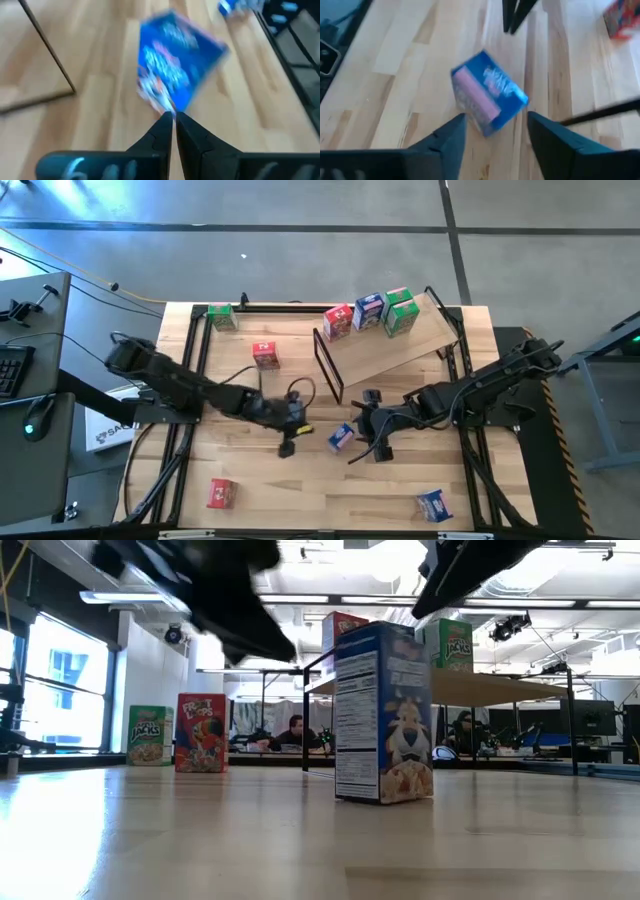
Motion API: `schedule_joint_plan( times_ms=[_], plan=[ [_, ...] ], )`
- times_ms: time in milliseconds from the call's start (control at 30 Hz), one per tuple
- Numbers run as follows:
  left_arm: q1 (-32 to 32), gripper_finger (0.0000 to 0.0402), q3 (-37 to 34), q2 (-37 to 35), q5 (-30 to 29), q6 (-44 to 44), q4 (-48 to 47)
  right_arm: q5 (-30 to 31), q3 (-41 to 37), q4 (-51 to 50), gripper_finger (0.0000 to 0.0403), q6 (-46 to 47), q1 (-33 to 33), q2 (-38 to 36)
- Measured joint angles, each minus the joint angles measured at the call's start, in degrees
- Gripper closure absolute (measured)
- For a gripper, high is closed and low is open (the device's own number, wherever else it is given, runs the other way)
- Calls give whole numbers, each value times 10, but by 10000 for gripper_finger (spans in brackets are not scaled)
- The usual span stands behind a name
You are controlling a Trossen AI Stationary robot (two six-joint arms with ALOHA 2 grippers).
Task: Stack cereal on shelf
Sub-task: Put the top blue cereal box on the shelf aligned with the blue cereal box
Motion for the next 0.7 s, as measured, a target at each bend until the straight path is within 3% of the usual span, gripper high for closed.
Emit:
schedule_joint_plan(
  times_ms=[200, 500, 700],
  plan=[
    [-53, 385, 0, 1, -4, -67, -7, -27, 0, 56, 142, -61, -12, 7],
    [-49, 385, 0, 95, -29, -81, 108, -102, 0, 88, 137, -127, -45, 49],
    [-37, 385, 0, 106, -28, -81, 127, -112, 0, 94, 137, -142, -64, 63]
  ],
)
